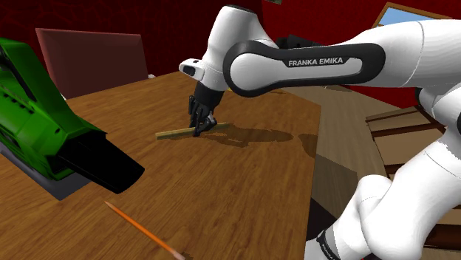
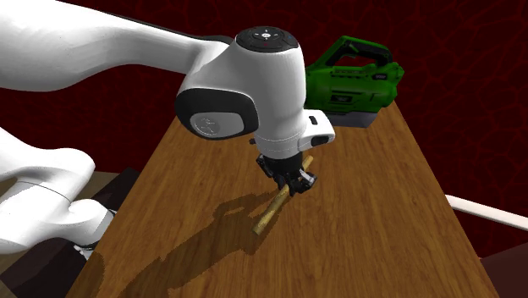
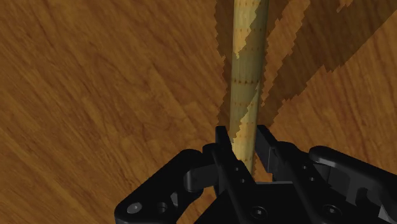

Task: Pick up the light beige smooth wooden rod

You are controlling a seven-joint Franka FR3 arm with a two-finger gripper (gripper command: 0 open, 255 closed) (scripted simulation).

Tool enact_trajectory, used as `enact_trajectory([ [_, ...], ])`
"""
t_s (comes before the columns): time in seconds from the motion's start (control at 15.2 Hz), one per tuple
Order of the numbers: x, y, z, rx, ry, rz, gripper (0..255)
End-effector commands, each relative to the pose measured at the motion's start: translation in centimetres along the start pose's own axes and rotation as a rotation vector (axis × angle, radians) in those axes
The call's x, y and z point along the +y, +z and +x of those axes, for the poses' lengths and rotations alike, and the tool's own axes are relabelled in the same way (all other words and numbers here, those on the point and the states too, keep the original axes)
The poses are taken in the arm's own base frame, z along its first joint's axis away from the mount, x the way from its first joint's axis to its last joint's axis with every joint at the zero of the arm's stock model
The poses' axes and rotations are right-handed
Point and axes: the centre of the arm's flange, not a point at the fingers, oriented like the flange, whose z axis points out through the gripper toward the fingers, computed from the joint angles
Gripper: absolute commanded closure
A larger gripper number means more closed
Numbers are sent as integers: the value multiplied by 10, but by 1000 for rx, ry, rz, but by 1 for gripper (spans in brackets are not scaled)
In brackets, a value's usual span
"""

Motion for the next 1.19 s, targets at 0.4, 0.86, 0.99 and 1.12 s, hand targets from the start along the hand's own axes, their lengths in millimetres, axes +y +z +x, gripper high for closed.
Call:
enact_trajectory([
  [0.4, 2, -7, -1, -4, 1, 5, 255],
  [0.86, 7, -43, 4, -4, 1, 5, 255],
  [0.99, 8, -54, 5, -4, 1, 5, 255],
  [1.12, 9, -64, 6, -4, 1, 5, 255],
])
